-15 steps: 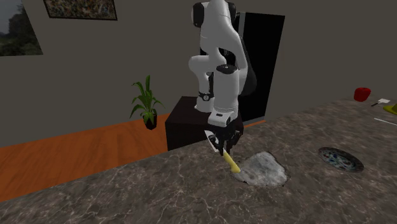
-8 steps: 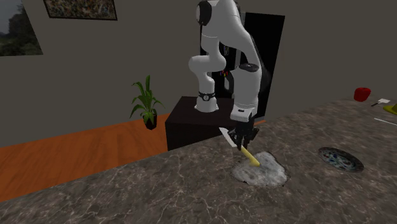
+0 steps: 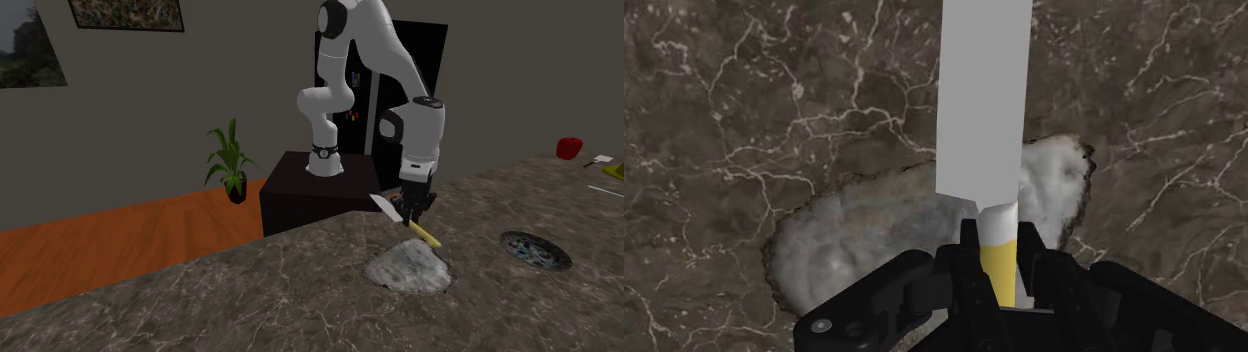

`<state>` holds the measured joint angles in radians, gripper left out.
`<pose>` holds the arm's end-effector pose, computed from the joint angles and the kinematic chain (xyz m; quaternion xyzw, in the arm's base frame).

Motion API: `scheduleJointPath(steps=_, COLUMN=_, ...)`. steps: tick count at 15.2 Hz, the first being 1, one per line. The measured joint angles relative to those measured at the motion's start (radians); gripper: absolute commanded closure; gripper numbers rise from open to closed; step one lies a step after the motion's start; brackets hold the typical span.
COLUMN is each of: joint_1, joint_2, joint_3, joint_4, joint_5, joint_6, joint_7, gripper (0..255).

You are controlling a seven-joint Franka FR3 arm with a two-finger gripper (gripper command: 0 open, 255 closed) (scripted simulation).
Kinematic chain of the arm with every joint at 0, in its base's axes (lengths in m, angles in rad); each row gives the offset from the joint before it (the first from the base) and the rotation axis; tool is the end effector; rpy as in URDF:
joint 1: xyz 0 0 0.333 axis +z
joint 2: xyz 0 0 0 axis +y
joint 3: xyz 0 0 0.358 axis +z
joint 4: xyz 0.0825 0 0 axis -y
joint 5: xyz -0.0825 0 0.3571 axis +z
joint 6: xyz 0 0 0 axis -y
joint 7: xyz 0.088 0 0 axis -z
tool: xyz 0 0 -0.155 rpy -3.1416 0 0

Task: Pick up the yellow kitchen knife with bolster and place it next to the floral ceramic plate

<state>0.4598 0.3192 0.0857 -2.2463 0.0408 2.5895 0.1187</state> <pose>0.4667 0.2837 0.2403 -0.9809 -0.1926 -0.0038 0.0270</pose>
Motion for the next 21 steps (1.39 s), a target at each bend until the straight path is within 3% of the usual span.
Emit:
scheduleJointPath(steps=10, joint_1=0.191, joint_2=0.036, joint_3=0.045, joint_4=0.049, joint_5=-0.05, joint_6=-0.003, joint_7=0.274, gripper=255)
scheduleJointPath(steps=14, joint_1=0.274, joint_2=0.08, joint_3=0.058, joint_4=0.114, joint_5=-0.074, joint_6=-0.022, joint_7=0.386, gripper=255)
scheduleJointPath(steps=21, joint_1=0.293, joint_2=0.162, joint_3=0.048, joint_4=0.13, joint_5=-0.091, joint_6=0.043, joint_7=0.408, gripper=255)
